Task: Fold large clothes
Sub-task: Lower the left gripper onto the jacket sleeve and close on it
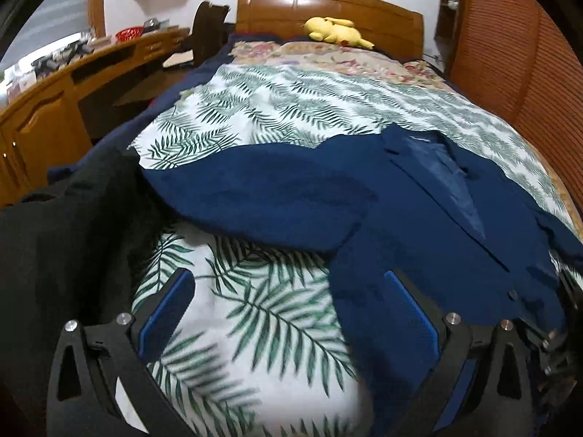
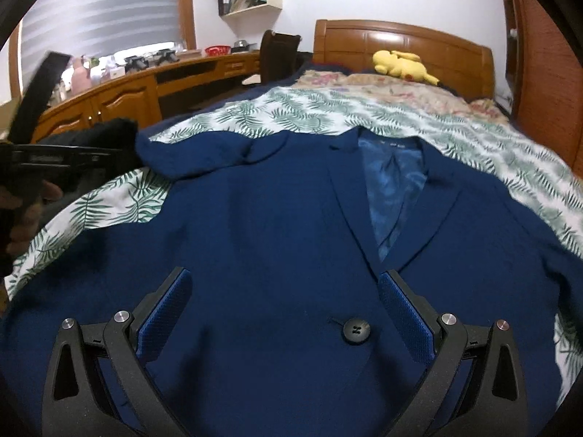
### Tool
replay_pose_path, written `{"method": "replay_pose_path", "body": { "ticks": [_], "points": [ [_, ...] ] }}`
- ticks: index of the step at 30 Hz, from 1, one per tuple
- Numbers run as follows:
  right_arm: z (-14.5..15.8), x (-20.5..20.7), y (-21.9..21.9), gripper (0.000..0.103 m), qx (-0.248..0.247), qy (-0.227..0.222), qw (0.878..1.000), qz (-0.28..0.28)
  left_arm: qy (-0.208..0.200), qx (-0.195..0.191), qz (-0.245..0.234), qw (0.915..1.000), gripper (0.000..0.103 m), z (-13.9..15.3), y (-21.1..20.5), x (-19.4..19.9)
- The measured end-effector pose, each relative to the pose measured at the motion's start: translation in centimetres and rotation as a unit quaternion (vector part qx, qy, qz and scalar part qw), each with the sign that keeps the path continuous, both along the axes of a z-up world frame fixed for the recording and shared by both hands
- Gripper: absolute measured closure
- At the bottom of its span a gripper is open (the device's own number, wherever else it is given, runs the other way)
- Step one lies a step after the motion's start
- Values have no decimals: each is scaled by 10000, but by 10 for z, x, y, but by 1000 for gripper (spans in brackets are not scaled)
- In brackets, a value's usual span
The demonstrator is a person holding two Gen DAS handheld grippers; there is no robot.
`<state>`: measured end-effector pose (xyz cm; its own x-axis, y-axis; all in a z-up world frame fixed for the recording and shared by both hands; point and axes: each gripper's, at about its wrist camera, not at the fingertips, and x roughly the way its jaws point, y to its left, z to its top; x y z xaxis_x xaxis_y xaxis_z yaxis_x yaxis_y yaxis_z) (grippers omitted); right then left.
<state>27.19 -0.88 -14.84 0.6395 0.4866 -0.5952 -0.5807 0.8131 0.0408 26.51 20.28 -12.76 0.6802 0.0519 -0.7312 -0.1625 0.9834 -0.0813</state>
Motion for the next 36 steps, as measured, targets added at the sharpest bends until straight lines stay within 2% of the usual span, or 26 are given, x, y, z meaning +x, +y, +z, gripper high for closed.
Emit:
{"method": "replay_pose_path", "body": {
  "ticks": [5, 9, 16, 17, 18, 21, 24, 25, 29, 36],
  "points": [
    [-2, -5, 4, 0, -88, -93, 9999, 17, 53, -178, 172, 9997, 14, -12, 22, 26],
    [-5, -2, 5, 0, -102, -41, 9999, 17, 140, -310, 470, 9983, 28, -23, 42, 42],
    [-7, -2, 10, 0, -209, -52, 9998, 44, 326, -546, 752, 9951, 33, -43, 60, 51],
    [-7, -2, 10, 0, -215, -55, 9997, 49, 320, -611, 762, 9947, 39, -45, 62, 52],
    [-7, -2, 9, 0, -213, -55, 9997, 50, 323, -650, 752, 9945, 56, -46, 63, 54],
    [-7, -2, 10, 0, -205, -54, 9998, 42, 396, -604, 759, 9945, 66, -48, 62, 63],
    [-7, -2, 10, 0, -212, -57, 9997, 43, 456, -396, 706, 9957, 98, -43, 57, 72],
    [-7, -2, 10, 0, -213, -60, 9997, 44, 440, -314, 651, 9964, 102, -40, 53, 73],
    [-7, -2, 10, 0, -198, -50, 9998, 37, 186, 29, 452, 9988, 103, -14, 30, 72],
    [-5, 0, 3, 0, -16, 12, 10000, -46, -93, 157, -377, 9991, 103, 40, -44, 66]
  ]
}}
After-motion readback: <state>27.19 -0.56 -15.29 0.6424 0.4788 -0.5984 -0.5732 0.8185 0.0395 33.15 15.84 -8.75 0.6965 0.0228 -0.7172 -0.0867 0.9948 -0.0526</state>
